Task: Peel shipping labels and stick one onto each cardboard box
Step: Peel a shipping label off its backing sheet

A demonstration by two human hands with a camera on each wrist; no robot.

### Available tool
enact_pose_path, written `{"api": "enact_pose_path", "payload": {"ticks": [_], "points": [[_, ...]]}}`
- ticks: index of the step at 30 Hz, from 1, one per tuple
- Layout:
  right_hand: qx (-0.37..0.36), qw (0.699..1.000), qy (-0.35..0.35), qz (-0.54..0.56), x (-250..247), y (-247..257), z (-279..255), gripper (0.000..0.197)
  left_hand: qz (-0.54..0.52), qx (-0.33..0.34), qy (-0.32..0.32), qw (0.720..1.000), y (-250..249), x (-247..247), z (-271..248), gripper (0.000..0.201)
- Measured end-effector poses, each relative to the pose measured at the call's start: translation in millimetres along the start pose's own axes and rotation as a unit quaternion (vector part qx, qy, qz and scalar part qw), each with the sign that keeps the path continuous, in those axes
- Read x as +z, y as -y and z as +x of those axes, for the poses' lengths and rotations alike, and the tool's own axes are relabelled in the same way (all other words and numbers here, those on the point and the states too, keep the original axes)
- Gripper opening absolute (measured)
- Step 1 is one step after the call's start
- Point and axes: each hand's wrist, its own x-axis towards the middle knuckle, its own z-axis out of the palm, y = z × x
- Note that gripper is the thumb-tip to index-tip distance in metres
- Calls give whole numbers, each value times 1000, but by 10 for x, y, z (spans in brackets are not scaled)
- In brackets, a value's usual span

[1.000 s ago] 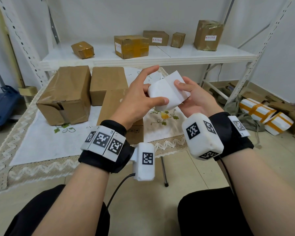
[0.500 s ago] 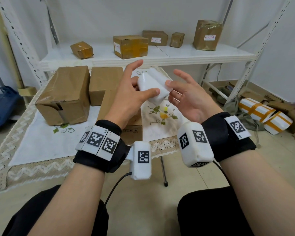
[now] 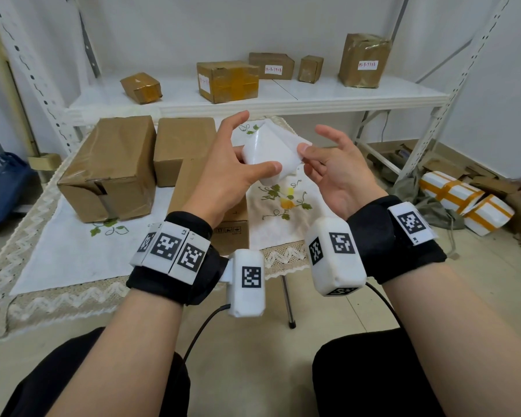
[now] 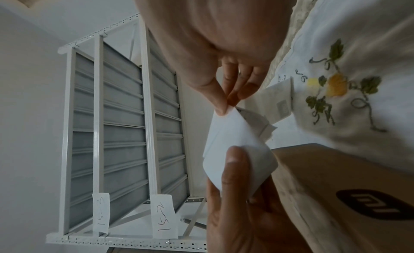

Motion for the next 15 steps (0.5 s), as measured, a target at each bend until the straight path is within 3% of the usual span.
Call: {"api": "enact_pose_path", "payload": {"ticks": [8, 15], "points": [[-10, 998, -53, 34, 10, 2, -3, 45, 27, -4, 13, 1000, -5, 9, 5, 93], [-21, 999, -38, 20, 16, 14, 6, 46, 32, 8, 18, 999, 15, 2, 6, 91]]}}
